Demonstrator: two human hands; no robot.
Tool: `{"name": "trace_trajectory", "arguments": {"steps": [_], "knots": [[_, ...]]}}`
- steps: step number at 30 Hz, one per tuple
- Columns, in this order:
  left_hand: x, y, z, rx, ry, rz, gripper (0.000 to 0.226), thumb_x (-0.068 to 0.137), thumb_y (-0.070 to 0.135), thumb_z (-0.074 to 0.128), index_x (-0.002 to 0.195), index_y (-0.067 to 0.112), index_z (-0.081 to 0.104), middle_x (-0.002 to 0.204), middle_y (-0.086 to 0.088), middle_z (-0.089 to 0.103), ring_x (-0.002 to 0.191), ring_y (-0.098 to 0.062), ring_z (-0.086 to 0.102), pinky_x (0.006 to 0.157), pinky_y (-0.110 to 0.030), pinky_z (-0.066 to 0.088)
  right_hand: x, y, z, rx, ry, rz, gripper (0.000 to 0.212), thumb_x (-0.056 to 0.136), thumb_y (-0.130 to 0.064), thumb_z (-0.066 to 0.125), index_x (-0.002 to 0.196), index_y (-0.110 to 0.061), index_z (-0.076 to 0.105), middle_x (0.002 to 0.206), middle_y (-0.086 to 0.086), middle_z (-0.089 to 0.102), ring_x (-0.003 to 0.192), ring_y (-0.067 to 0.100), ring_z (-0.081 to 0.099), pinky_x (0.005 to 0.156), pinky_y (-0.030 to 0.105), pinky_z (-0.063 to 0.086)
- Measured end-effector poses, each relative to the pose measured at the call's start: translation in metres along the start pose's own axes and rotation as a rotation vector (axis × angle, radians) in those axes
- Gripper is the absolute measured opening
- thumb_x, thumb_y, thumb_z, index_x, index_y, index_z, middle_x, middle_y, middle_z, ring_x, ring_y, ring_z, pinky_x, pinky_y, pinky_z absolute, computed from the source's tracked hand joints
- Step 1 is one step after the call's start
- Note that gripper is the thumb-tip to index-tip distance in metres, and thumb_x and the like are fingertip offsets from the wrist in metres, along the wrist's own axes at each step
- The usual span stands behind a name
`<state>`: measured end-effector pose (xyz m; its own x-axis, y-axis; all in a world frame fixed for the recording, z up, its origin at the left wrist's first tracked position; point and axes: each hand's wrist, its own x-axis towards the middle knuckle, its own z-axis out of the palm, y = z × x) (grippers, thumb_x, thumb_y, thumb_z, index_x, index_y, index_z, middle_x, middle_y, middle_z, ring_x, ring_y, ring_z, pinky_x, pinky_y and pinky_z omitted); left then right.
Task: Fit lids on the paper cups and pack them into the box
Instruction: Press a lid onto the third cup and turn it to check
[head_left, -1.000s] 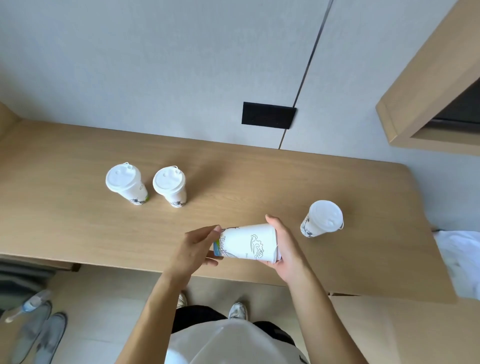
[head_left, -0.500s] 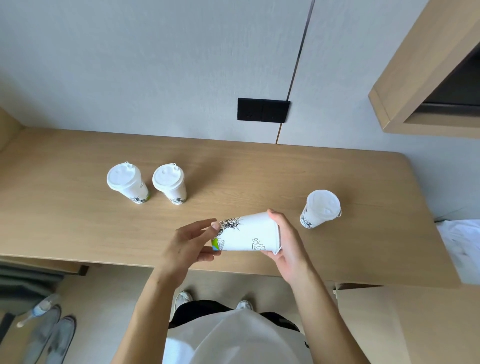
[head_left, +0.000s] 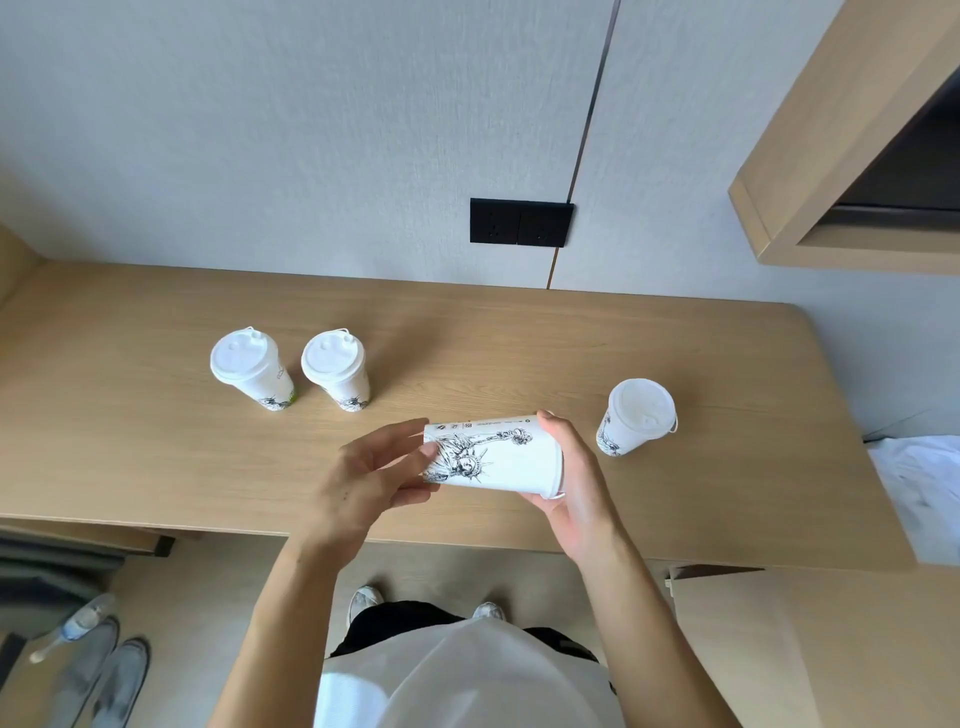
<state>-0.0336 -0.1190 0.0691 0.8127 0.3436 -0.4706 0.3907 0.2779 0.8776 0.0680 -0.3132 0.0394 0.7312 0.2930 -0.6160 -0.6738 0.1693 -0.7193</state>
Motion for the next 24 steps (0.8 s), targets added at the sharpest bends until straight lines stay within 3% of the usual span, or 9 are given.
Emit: {"name": "trace_trajectory", "arguments": {"steps": [3, 6, 9, 13, 16, 19, 22, 24], "knots": [[0.001, 0.004, 0.003, 0.003, 0.011, -0.015, 0.041, 0.088, 0.036, 0.074, 0.124, 0.017, 0.072, 0.109, -0.008, 0.08, 0.08, -0.036, 0.078, 0.069, -0.032, 0.064, 0.0, -0.001, -0.001, -0.003, -0.005, -0.016, 0.069, 0.063, -0.056, 0.081, 0.124, -0.023, 0.073, 0.135, 0.004, 0.071, 0.128, 0.023, 0.066, 0.093, 0.041, 0.057], [0.003, 0.006, 0.004, 0.01, 0.014, -0.018, 0.029, 0.094, 0.028, 0.072, 0.12, 0.016, 0.072, 0.104, -0.01, 0.081, 0.074, -0.034, 0.076, 0.067, -0.031, 0.064, 0.001, -0.002, -0.001, -0.014, -0.01, -0.032, 0.067, 0.065, -0.055, 0.08, 0.123, -0.024, 0.073, 0.137, 0.005, 0.07, 0.129, 0.024, 0.065, 0.102, 0.047, 0.056], [0.004, 0.007, 0.0, -0.023, -0.055, -0.009, 0.034, 0.094, 0.019, 0.072, 0.127, 0.018, 0.068, 0.113, -0.008, 0.079, 0.084, -0.038, 0.077, 0.073, -0.031, 0.064, 0.002, -0.004, -0.001, -0.018, -0.016, -0.044, 0.072, 0.066, -0.055, 0.08, 0.127, -0.019, 0.07, 0.137, 0.01, 0.069, 0.127, 0.027, 0.067, 0.102, 0.048, 0.055], [0.006, 0.008, 0.003, 0.0, -0.006, -0.04, 0.032, 0.094, 0.035, 0.071, 0.12, 0.017, 0.073, 0.108, -0.008, 0.08, 0.081, -0.04, 0.078, 0.07, -0.034, 0.065, 0.002, -0.005, 0.0, -0.022, -0.03, -0.055, 0.074, 0.065, -0.056, 0.08, 0.128, -0.019, 0.07, 0.139, 0.01, 0.068, 0.129, 0.027, 0.066, 0.103, 0.048, 0.054], [0.008, 0.009, 0.0, -0.013, -0.032, -0.023, 0.03, 0.094, 0.028, 0.072, 0.121, 0.017, 0.072, 0.111, -0.01, 0.079, 0.081, -0.038, 0.077, 0.075, -0.034, 0.065, 0.003, -0.006, 0.0, -0.036, -0.031, -0.071, 0.062, 0.064, -0.055, 0.08, 0.117, -0.025, 0.072, 0.128, 0.003, 0.072, 0.131, 0.03, 0.063, 0.105, 0.049, 0.052], [0.008, 0.01, -0.003, -0.019, -0.091, -0.007, 0.034, 0.093, 0.021, 0.072, 0.127, 0.02, 0.068, 0.116, -0.006, 0.079, 0.093, -0.04, 0.077, 0.084, -0.037, 0.065, 0.003, -0.007, 0.0, -0.021, -0.031, -0.068, 0.055, 0.065, -0.054, 0.079, 0.112, -0.027, 0.073, 0.118, 0.003, 0.071, 0.133, 0.033, 0.061, 0.095, 0.042, 0.054], [0.009, 0.011, 0.001, 0.004, -0.049, -0.032, 0.03, 0.095, 0.029, 0.071, 0.122, 0.018, 0.071, 0.11, -0.008, 0.08, 0.087, -0.041, 0.077, 0.077, -0.036, 0.066, 0.004, -0.008, 0.0, -0.007, -0.034, -0.063, 0.061, 0.066, -0.053, 0.079, 0.118, -0.021, 0.073, 0.127, 0.013, 0.071, 0.134, 0.035, 0.06, 0.093, 0.042, 0.052], [0.01, 0.011, 0.0, 0.003, -0.057, -0.02, 0.031, 0.094, 0.024, 0.072, 0.124, 0.018, 0.07, 0.111, -0.008, 0.08, 0.086, -0.039, 0.077, 0.076, -0.035, 0.066, 0.005, -0.008, 0.0, -0.002, -0.034, -0.068, 0.053, 0.066, -0.052, 0.08, 0.112, -0.025, 0.075, 0.122, 0.008, 0.072, 0.135, 0.034, 0.059, 0.093, 0.042, 0.052]]}}
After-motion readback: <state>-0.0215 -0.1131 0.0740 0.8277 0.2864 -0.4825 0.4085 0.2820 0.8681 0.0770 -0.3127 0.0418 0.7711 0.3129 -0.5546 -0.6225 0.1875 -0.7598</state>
